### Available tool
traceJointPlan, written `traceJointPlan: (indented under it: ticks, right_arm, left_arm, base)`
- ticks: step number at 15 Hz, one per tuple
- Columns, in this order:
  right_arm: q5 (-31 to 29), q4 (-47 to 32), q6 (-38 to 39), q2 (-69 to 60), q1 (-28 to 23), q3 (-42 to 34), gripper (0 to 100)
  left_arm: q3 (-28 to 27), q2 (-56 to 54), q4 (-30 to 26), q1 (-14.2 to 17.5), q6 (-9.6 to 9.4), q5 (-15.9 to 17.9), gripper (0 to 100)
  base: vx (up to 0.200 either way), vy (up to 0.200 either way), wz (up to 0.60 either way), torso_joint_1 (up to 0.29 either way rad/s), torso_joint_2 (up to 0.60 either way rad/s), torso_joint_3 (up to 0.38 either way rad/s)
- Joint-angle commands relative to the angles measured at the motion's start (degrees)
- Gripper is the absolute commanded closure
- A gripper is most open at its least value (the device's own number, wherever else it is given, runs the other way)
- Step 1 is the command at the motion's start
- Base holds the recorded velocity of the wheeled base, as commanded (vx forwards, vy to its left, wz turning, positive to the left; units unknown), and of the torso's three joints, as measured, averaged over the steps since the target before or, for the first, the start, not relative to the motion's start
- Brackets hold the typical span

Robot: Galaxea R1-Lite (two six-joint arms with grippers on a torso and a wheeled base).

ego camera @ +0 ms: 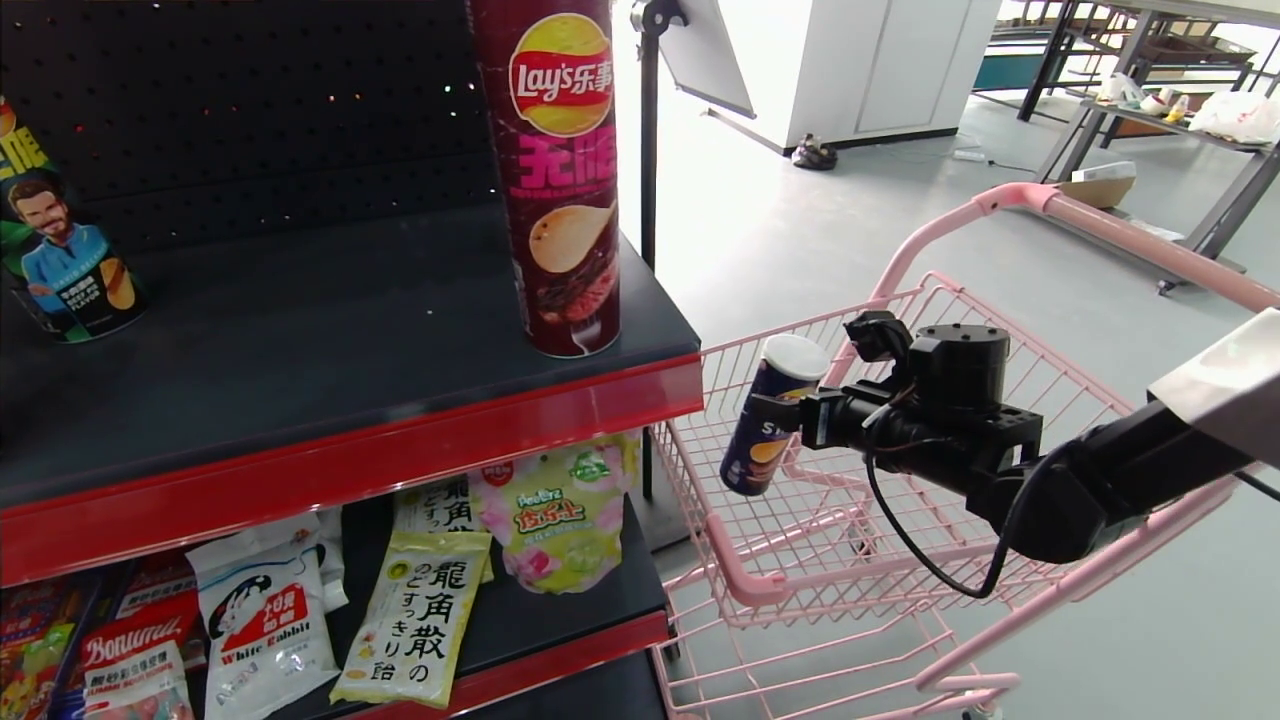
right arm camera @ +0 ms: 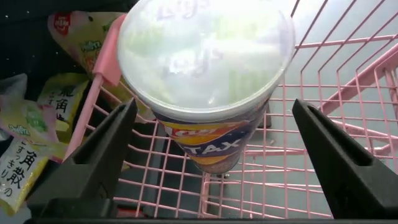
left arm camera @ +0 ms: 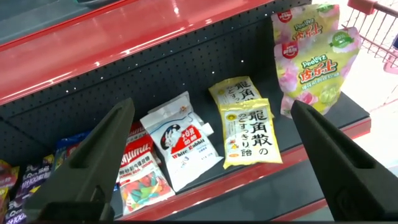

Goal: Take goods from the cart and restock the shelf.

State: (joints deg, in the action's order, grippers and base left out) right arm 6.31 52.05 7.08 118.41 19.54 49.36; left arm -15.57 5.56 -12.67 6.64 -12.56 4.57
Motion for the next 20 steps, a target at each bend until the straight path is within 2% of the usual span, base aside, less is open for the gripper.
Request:
traceJointPlan:
  ticks: [1, 8, 9, 13, 15, 17, 20]
  right_arm:
    - [0.0, 0.1, 0.0, 2.6, 0.1, 2.3, 0]
    - [-0.2, 0.2, 0.5, 8.4, 0.5, 8.3, 0]
    - [-0.3, 0.7, 0.7, 9.3, 0.4, 9.1, 100]
    - [-0.6, 1.7, 1.6, 9.2, 0.3, 9.0, 100]
    - [-2.8, 3.2, 1.3, 6.7, 0.3, 7.2, 100]
    - [-3.4, 2.4, 0.0, -0.4, 0.0, 4.3, 100]
    - [-3.3, 1.1, -6.3, -12.7, -4.5, 0.4, 100]
  left_arm:
    - [0.1, 0.0, 0.0, 0.0, -0.01, 0.0, 0]
    - [0.9, 0.0, 0.0, 0.0, -0.01, -0.1, 0]
    - [0.9, 0.0, 0.0, 0.0, -0.01, -0.1, 0]
    - [0.9, 0.0, 0.0, 0.0, -0.01, -0.1, 0]
    - [1.0, 0.0, 0.0, 0.0, -0.01, 0.0, 0]
    - [1.2, 0.0, 0.1, 0.0, -0.01, 0.2, 0]
    - [0.9, 0.0, 0.2, 0.0, -0.01, 1.8, 0]
  base:
    - [0.0, 0.0, 0.0, 0.0, 0.0, 0.0]
    - [0.0, 0.0, 0.0, 0.0, 0.0, 0.0]
    - [0.0, 0.0, 0.0, 0.0, 0.0, 0.0]
    - [0.0, 0.0, 0.0, 0.0, 0.0, 0.0]
    - [0.0, 0.0, 0.0, 0.0, 0.0, 0.0]
    - [0.0, 0.0, 0.0, 0.0, 0.0, 0.0]
    - [0.0, 0.0, 0.0, 0.0, 0.0, 0.0]
